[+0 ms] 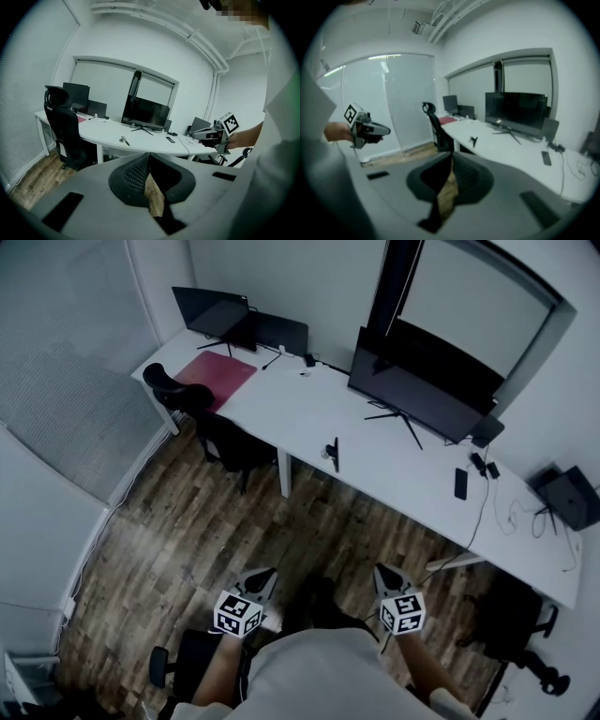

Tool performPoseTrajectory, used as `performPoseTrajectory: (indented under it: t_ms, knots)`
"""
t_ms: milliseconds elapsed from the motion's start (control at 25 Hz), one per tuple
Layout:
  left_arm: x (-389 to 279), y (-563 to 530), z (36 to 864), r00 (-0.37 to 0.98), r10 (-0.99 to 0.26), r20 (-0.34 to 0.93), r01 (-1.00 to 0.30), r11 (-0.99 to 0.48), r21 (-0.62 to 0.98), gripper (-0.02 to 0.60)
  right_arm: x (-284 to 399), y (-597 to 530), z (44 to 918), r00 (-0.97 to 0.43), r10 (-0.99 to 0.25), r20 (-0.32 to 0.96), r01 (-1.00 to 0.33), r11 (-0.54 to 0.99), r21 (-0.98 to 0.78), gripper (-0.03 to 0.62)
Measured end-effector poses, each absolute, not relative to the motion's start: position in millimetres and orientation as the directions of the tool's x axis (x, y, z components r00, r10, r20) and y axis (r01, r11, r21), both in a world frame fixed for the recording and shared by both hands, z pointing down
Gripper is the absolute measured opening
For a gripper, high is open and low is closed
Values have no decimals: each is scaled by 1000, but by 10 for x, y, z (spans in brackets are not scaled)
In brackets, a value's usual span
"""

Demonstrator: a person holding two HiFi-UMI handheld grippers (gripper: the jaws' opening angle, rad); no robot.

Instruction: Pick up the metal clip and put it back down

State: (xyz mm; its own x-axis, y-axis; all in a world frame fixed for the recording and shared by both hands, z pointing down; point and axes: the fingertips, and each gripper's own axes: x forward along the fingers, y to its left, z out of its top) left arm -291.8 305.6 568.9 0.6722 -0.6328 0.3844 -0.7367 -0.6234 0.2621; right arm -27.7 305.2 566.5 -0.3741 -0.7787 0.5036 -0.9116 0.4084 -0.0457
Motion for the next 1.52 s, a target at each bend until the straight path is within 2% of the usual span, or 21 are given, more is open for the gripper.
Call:
performPoseTrajectory:
  t_ms: [800,1520]
  knots:
    - [-2241,2122,5784,630,-639,442,-773,-575,270,32,132,1909,5839,-461,-718,521,-870,482,-105,35]
    - [-1627,1385,5890,616,-652,443,-786,-552,280,32,478,1218,6047,-524,-674,521,-831,540,-136,35]
